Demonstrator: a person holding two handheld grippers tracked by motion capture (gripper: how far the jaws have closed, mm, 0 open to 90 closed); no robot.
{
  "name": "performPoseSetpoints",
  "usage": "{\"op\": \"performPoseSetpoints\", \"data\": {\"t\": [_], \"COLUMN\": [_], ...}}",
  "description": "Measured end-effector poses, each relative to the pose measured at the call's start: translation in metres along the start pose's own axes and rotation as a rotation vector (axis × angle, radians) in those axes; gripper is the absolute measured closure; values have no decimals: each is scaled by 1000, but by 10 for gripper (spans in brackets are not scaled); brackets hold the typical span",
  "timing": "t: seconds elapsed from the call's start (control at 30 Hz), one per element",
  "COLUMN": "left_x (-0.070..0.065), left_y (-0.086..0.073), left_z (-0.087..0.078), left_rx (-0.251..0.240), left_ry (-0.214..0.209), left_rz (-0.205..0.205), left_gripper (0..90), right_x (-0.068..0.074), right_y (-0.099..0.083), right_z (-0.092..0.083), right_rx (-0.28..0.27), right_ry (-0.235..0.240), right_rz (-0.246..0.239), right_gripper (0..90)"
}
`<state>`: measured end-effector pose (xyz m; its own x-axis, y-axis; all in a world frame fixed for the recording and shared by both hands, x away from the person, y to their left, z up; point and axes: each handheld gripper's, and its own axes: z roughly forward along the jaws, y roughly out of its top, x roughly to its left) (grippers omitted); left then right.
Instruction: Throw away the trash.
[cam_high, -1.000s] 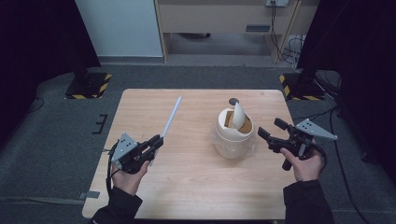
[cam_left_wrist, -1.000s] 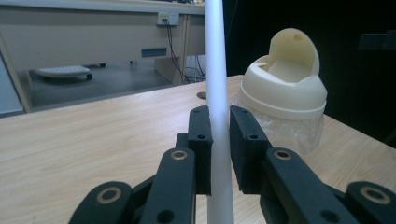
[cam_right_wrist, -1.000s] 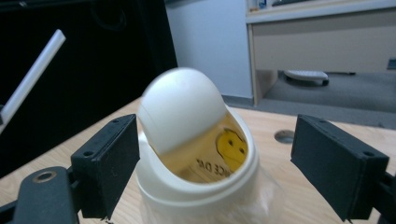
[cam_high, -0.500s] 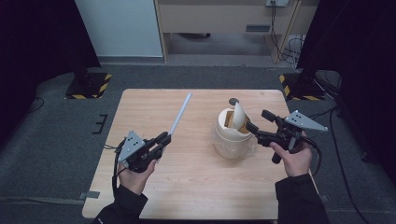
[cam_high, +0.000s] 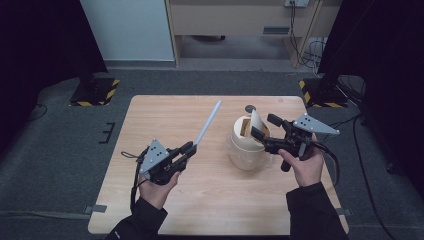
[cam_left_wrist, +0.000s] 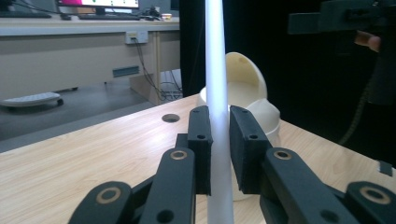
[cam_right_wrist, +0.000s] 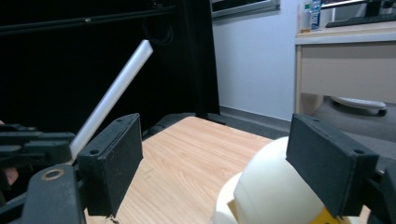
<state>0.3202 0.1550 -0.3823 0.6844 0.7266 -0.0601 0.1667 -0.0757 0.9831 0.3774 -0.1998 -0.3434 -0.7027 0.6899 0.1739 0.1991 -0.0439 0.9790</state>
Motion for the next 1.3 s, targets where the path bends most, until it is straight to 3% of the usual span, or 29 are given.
{"op": "performPoseSetpoints", "data": {"t": [0.37,0.6,0.87,1.3], "left_x": [-14,-25,-37,-48], "left_y": [-4,-7,-6,-4], "left_z": [14,24,32,33], "left_rx": [20,38,25,20], "left_ry": [-38,-63,-90,-118], "left_rz": [11,28,31,50], "left_gripper": [788,788,788,787], "right_x": [8,12,15,20], "right_y": [2,1,-3,-6], "right_z": [6,10,15,19], "right_rx": [12,8,22,54], "right_ry": [30,71,100,162], "right_rz": [-7,22,35,94], "right_gripper": [210,226,253,410]}}
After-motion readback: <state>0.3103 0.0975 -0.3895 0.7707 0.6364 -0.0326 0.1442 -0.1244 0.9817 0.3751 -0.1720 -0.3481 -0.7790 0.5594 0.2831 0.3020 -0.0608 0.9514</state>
